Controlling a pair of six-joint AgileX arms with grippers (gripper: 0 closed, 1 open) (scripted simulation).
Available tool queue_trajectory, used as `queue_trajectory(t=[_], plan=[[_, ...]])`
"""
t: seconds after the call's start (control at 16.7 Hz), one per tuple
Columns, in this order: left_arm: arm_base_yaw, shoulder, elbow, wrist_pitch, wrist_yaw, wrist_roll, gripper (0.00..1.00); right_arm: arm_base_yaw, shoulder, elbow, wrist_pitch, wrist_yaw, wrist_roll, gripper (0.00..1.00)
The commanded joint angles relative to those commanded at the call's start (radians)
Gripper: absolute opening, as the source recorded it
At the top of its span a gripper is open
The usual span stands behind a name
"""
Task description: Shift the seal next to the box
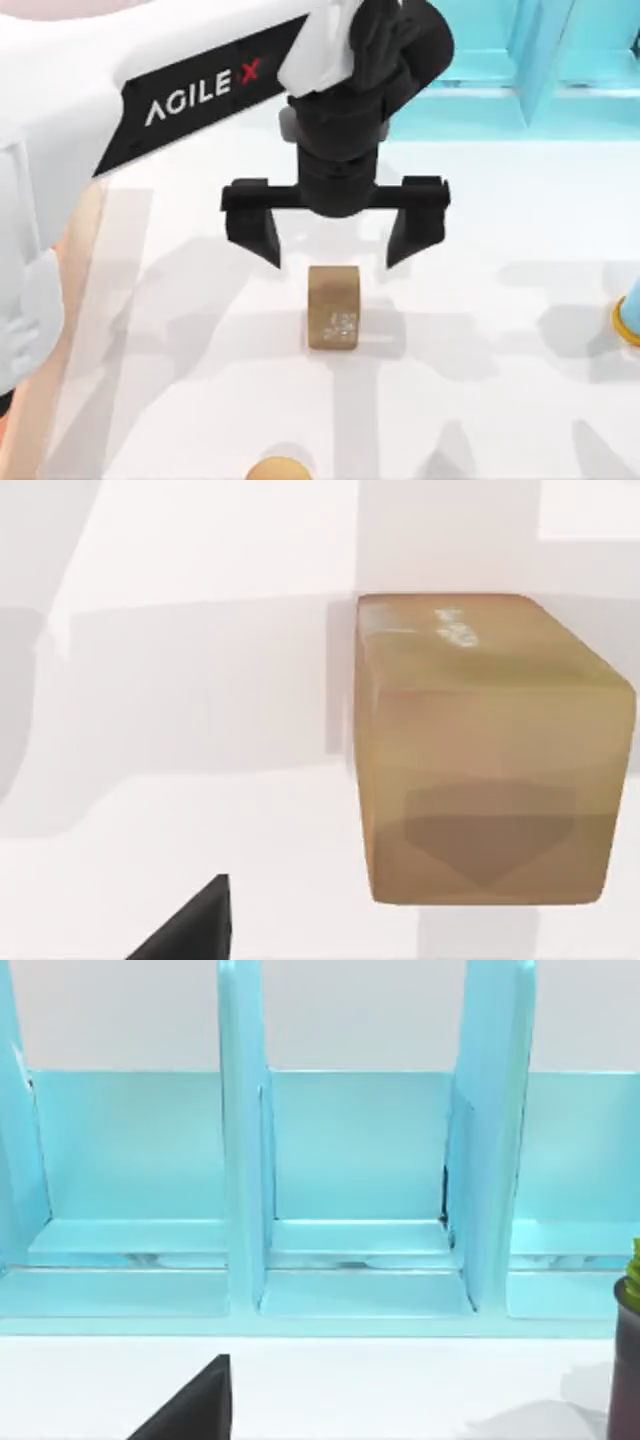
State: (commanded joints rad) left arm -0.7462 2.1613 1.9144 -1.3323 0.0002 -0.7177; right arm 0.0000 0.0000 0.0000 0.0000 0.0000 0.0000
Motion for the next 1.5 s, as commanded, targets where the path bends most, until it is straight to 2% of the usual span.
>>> queue_trajectory(t=[0.42,0.72,1.5], plan=[[0.0,0.048,-0.239,0.297,0.0,0.001,1.0,0.0,0.0,0.0,0.0,0.0,0.0,1.0],[-0.001,0.055,-0.264,0.323,0.0,0.0,1.0,0.0,0.0,0.0,0.0,0.0,0.0,1.0],[-0.001,0.055,-0.264,0.323,0.0,0.0,0.02,0.0,0.0,0.0,0.0,0.0,0.0,1.0]])
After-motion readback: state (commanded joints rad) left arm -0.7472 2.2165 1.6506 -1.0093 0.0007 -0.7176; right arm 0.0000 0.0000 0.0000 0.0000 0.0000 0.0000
